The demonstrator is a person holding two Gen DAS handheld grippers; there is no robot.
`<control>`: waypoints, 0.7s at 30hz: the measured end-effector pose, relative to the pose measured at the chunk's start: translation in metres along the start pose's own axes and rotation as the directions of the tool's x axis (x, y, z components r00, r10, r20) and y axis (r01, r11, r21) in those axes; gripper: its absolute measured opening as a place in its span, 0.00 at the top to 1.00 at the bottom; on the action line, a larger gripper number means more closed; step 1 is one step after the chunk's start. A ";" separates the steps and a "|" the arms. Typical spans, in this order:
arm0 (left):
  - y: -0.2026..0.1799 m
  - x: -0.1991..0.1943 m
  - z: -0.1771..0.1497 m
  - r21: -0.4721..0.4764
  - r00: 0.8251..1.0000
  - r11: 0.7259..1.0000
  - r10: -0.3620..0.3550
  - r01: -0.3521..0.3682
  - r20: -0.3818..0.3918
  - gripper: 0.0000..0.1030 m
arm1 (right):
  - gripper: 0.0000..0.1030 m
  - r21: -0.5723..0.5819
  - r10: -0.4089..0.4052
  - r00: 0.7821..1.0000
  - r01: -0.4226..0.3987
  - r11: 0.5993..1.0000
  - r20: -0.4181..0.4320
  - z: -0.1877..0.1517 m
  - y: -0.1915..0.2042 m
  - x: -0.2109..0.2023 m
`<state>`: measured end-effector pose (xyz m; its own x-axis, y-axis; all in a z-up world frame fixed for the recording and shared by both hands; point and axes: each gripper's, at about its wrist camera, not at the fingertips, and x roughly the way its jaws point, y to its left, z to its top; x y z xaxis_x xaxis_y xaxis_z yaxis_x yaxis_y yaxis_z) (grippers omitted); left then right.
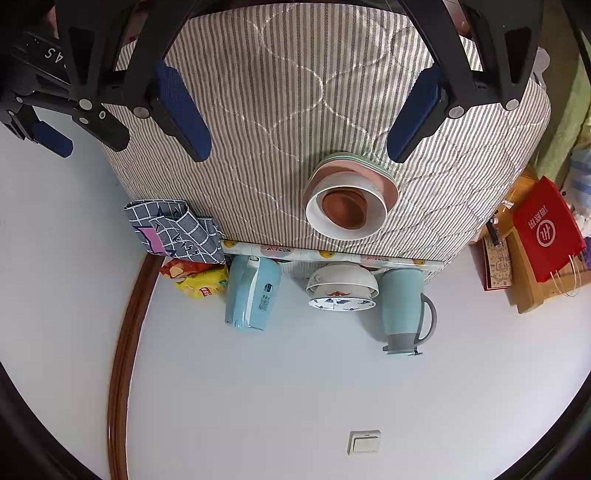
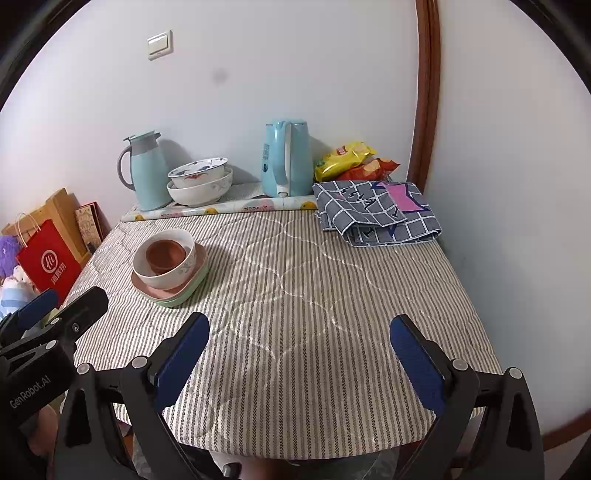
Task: Organize plates and bowls
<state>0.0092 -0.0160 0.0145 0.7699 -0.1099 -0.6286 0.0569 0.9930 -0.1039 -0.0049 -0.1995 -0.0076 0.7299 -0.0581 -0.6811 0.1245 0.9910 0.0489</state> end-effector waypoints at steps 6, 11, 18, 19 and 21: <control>-0.001 0.000 0.000 0.002 1.000 1.000 -0.001 0.001 -0.001 0.06 | 0.05 0.004 -0.002 1.000 0.002 1.000 0.001 0.000 -0.002 -0.001; -0.002 0.001 -0.001 0.003 1.000 1.000 0.001 -0.001 -0.005 0.06 | 0.05 0.005 -0.001 1.000 0.001 1.000 0.002 0.000 -0.002 -0.002; -0.003 0.001 -0.003 0.005 1.000 1.000 -0.002 0.002 -0.005 0.06 | 0.05 0.007 0.000 1.000 0.000 1.000 0.002 0.000 -0.002 -0.002; -0.003 0.001 -0.003 0.005 1.000 1.000 -0.003 0.003 -0.006 0.06 | 0.05 0.006 0.000 1.000 0.000 1.000 0.000 0.000 -0.002 -0.002; -0.003 0.002 -0.003 0.006 1.000 1.000 -0.004 0.004 -0.007 0.06 | 0.05 0.006 -0.002 1.000 0.002 1.000 0.000 0.000 -0.002 -0.002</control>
<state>0.0085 -0.0193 0.0117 0.7649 -0.1147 -0.6339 0.0641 0.9927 -0.1022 -0.0062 -0.2013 -0.0064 0.7296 -0.0599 -0.6813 0.1299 0.9902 0.0521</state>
